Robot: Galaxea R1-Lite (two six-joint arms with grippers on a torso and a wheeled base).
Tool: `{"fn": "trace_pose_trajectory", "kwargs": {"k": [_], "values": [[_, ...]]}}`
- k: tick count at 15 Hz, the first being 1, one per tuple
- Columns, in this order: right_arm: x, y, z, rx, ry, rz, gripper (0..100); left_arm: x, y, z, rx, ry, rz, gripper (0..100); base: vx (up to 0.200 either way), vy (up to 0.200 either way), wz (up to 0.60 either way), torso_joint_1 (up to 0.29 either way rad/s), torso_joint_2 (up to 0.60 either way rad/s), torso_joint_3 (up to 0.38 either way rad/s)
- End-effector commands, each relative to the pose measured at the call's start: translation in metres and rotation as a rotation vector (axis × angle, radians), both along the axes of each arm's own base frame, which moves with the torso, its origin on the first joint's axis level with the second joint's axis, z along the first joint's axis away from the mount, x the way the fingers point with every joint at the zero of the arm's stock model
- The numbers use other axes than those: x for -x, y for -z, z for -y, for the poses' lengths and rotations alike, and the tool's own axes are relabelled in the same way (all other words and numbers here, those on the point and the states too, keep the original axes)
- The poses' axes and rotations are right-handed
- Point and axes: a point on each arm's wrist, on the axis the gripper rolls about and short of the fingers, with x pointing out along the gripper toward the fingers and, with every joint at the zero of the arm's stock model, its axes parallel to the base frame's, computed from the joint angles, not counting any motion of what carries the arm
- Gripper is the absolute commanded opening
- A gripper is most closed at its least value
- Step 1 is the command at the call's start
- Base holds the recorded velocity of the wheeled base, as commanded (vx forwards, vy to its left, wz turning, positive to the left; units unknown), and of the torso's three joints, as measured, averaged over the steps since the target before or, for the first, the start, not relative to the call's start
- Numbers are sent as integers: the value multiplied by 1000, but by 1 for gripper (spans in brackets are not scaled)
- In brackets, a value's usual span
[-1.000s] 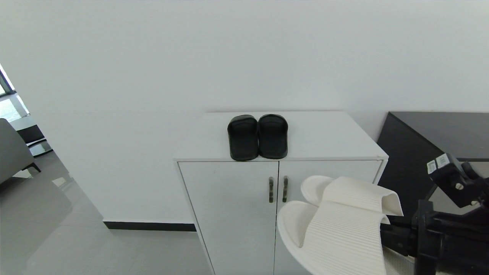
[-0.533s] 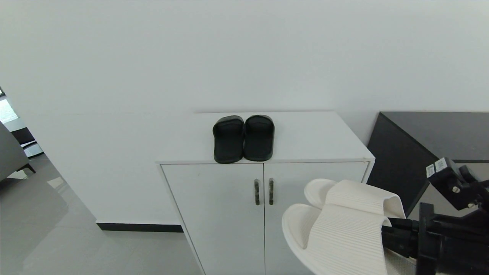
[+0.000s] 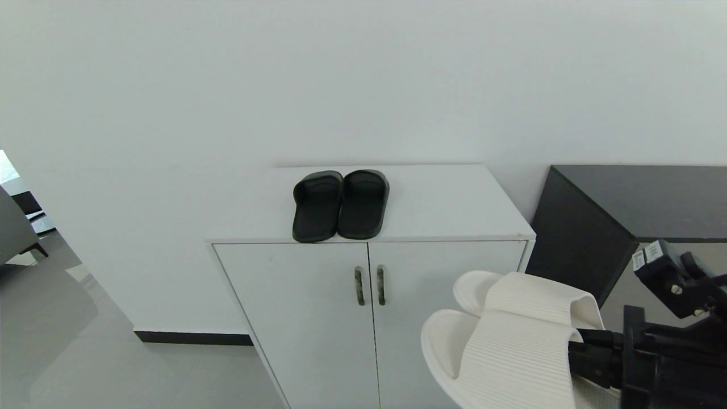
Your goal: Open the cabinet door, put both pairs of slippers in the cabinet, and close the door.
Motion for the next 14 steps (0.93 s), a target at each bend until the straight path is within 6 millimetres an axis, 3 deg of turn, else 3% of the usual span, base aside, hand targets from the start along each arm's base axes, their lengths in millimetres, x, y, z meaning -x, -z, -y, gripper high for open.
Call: {"fn": "trace_pose_trajectory", "kwargs": {"k": [1,10,11,14], "values": [[0,1,0,2,-3,-3,0,0,0,0,-1,0,0,0,0,0,0,-168,403,222],[1,3,0,-10,-3,11,0,0,0,0,-1,1,0,0,0,0,0,-214,492,280],[1,4,1,-8,-3,8,0,0,0,0,-1,1,0,100,0,0,0,-207,481,286],[2,4,2,-9,-2,12,0,0,0,0,-1,1,0,100,0,0,0,-198,481,292]]}}
